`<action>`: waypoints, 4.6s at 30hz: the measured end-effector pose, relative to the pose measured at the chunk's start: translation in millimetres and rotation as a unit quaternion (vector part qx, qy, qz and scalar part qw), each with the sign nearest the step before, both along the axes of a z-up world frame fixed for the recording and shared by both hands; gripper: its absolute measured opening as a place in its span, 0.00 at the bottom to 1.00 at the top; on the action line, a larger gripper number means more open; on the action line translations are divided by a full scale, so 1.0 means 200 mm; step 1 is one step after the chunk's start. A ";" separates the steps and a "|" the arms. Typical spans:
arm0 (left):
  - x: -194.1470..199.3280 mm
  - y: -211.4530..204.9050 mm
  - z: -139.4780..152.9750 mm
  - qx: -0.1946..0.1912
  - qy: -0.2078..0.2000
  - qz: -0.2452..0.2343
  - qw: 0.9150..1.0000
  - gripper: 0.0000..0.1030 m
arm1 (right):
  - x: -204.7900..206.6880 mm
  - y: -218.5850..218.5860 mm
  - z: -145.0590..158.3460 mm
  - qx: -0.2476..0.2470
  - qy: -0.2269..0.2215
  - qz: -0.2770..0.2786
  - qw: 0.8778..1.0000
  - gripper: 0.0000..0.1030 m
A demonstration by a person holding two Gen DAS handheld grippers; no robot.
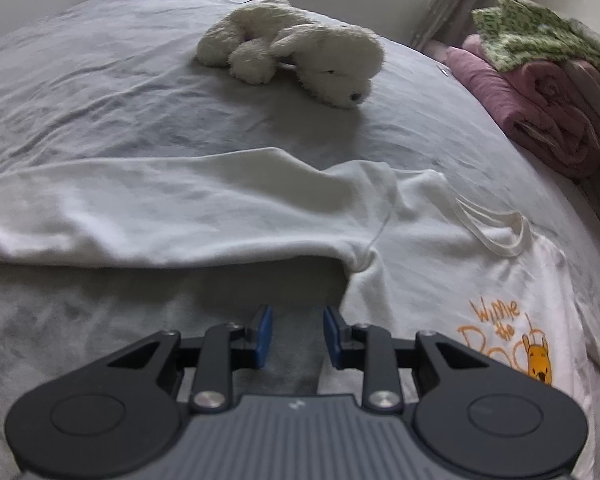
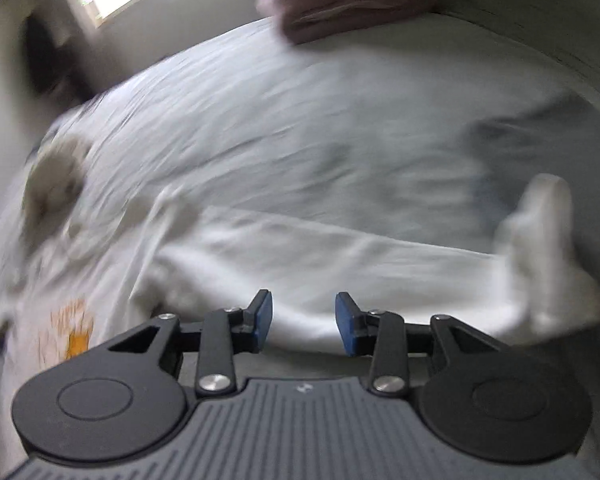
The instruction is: Fold clothes
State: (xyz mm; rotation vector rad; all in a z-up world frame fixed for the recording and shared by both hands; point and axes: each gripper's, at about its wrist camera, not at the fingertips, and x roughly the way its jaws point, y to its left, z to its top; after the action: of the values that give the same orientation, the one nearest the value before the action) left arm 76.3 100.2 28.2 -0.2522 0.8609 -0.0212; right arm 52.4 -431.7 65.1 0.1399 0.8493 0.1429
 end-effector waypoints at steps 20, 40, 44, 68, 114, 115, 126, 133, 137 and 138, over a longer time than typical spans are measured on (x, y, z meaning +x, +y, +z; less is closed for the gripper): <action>0.02 0.00 -0.03 0.003 -0.005 -0.004 1.000 0.01 | 0.02 0.17 -0.13 -0.197 -0.042 0.024 0.979 0.06; 0.09 0.02 -0.07 -0.084 -0.055 -0.006 0.995 0.40 | 0.04 0.24 -0.17 0.110 0.019 0.022 0.994 0.34; 0.12 0.02 -0.09 -0.077 -0.067 -0.008 0.995 0.36 | 0.06 0.23 -0.18 0.143 0.003 -0.006 0.990 0.34; 0.12 0.04 -0.08 -0.053 -0.064 0.011 0.996 0.00 | 0.10 0.24 -0.15 0.080 -0.035 -0.029 0.996 0.11; 0.10 0.00 -0.08 -0.062 -0.067 -0.008 0.996 0.03 | 0.06 0.29 -0.10 0.087 -0.015 0.011 0.996 0.12; 0.10 0.00 -0.08 -0.059 -0.067 -0.009 0.996 0.03 | 0.06 0.29 -0.10 0.093 -0.008 0.013 0.996 0.12; 0.05 0.01 -0.09 -0.066 -0.077 -0.001 0.995 0.03 | 0.02 0.36 -0.09 0.065 0.026 0.040 0.997 0.14; -0.07 0.08 -0.07 -0.082 -0.061 0.035 0.994 0.18 | -0.10 0.43 -0.05 0.042 0.018 0.073 0.996 0.18; -0.25 0.07 -0.08 -0.057 -0.056 0.018 0.997 0.18 | -0.22 0.48 -0.11 0.027 0.027 0.083 0.996 0.20; -0.30 0.06 -0.07 -0.045 -0.055 0.011 0.997 0.18 | -0.25 0.48 -0.11 0.025 0.026 0.083 0.996 0.20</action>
State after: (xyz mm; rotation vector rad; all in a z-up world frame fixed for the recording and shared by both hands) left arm 17.1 111.6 13.3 -0.3425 0.7489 -0.0532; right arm 1.8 -335.6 42.5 0.1195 0.9100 0.3180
